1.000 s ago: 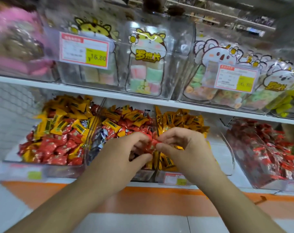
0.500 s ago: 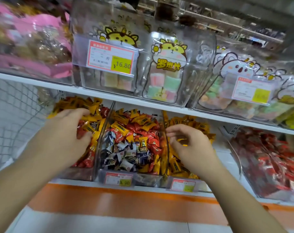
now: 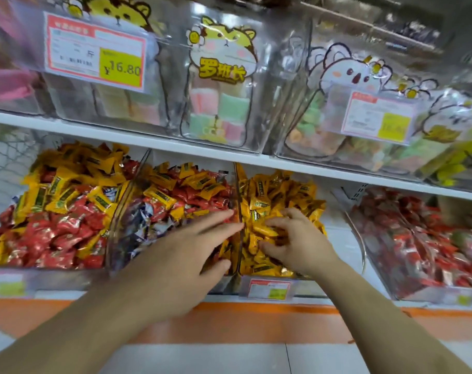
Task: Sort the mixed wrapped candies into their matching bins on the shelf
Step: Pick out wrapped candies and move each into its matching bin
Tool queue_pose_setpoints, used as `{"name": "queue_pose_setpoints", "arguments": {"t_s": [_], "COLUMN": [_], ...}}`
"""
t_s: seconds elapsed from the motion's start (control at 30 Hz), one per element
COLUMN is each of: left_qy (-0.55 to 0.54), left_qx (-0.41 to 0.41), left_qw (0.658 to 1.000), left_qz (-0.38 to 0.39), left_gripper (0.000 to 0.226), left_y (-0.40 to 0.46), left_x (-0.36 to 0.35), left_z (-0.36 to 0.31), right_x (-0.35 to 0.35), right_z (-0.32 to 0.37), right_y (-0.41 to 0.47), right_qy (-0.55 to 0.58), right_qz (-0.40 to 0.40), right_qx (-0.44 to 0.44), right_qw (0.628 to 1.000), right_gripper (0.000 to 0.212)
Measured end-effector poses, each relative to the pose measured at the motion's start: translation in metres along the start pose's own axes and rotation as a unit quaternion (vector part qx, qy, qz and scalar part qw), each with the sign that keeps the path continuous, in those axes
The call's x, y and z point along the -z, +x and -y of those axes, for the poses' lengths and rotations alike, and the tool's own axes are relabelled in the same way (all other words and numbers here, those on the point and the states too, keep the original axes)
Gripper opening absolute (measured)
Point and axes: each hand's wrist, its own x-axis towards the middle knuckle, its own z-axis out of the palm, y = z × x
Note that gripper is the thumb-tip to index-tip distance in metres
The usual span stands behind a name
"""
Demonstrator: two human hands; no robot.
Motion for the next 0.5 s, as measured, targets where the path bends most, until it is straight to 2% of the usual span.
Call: {"name": "queue_pose_setpoints", "arguments": {"t_s": [0.07, 0.13, 0.33, 0.5], "left_qy": [-0.001, 0.003, 0.018, 0.011], "left_qx": [-0.005, -0.013, -0.021, -0.018], "left_qw": [1.000, 1.000, 0.999, 0.999], "left_qz": [0.014, 0.019, 0.036, 0.040], "left_gripper": [0.062, 0.063, 0.062, 0.062], "left_y": [0.004, 0.006, 0.008, 0.006], "left_x": [-0.007, -0.012, -0.018, -0.018], "left_z": [-0.004, -0.006, -0.005, -0.003], "right_x": [0.001, 0.001, 0.017, 0.026], "right_z": [-0.015, -0.028, -0.043, -0.038], "right_y": [0.000, -0.003, -0.011, -0.016], "right_qy": [0.020, 0.042, 0.108, 0.125], "right_qz": [-0.021, -0.045, -0.113, -0.146], "right_qx": [-0.009, -0.006, -0.082, -0.103], "right_qw": [1.000, 0.998, 0.984, 0.976], "right_gripper": [0.033, 0.022, 0.017, 0.019]}}
